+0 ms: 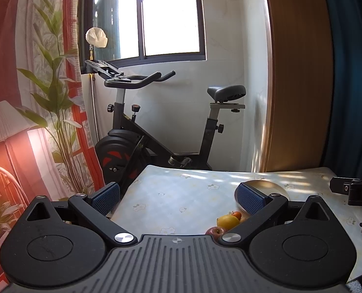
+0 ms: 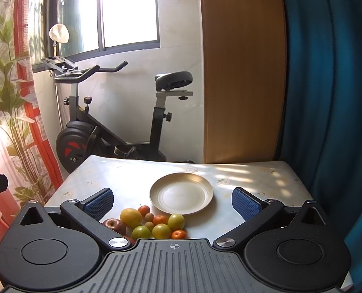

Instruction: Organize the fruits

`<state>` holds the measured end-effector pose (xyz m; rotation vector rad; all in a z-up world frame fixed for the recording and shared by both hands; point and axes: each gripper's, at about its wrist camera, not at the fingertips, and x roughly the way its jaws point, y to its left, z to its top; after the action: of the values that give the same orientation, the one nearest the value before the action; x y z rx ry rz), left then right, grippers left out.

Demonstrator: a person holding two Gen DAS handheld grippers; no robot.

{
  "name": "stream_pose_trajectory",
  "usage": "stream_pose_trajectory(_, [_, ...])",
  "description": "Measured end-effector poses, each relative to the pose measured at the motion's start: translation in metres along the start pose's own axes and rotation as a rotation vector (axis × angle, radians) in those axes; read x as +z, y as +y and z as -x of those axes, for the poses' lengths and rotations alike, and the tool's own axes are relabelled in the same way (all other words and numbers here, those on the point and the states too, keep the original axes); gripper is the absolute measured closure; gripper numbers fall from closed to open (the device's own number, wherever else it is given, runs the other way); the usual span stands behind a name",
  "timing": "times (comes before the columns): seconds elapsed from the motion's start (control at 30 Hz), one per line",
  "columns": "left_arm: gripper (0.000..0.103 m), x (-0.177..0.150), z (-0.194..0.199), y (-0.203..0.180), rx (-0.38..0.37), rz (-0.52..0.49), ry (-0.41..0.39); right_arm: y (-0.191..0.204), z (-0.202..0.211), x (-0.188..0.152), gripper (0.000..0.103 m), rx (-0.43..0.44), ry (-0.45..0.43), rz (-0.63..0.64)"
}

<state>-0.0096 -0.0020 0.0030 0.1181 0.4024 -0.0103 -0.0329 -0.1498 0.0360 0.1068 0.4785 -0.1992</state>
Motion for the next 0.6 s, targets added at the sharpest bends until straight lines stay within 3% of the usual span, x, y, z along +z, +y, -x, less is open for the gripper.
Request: stream_pose_trajectory(0.6, [0.000,0.0006,0.0028,-0.0017,0.003,0.004,-0.008,0.0004,0.0018,-0.0004,0.000,-0.008,-0.011,0.000])
